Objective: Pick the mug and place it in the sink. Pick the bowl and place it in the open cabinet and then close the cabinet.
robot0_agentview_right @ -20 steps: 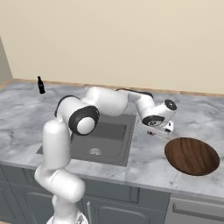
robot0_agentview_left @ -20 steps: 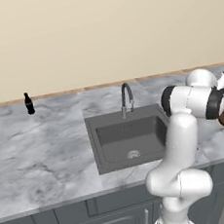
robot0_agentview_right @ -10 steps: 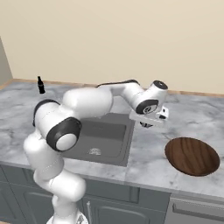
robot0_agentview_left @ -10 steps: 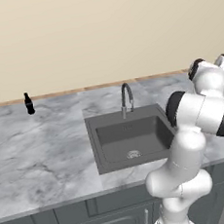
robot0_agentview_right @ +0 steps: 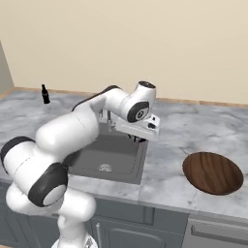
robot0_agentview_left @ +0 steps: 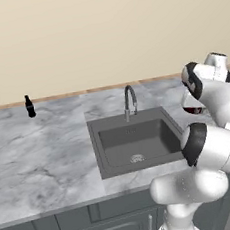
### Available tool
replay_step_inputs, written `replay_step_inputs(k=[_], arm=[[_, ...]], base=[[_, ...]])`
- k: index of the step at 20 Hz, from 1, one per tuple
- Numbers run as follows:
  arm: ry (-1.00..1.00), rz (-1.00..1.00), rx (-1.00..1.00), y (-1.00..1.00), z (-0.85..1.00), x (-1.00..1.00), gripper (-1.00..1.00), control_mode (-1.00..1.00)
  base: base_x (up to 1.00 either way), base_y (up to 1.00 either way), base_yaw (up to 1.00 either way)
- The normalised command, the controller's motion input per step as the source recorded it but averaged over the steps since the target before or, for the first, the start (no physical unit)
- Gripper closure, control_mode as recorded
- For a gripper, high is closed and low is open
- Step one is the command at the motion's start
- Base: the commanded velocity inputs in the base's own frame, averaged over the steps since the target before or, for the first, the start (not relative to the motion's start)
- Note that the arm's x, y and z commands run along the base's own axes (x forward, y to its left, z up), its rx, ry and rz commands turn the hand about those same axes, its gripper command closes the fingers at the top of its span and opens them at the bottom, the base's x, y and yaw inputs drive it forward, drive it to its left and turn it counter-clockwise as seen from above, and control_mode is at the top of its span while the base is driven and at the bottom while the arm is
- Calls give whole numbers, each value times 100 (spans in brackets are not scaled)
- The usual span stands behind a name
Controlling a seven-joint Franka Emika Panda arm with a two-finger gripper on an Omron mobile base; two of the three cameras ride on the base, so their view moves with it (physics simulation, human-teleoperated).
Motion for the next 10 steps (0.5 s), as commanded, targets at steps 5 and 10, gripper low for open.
replay_step_inputs(k=[5, 10], arm=[[-3, -8, 0, 71, 5, -41, 100, -100], [-10, 0, 1, 63, -6, -28, 100, -100]], base=[[0, 0, 0], [0, 0, 0]])
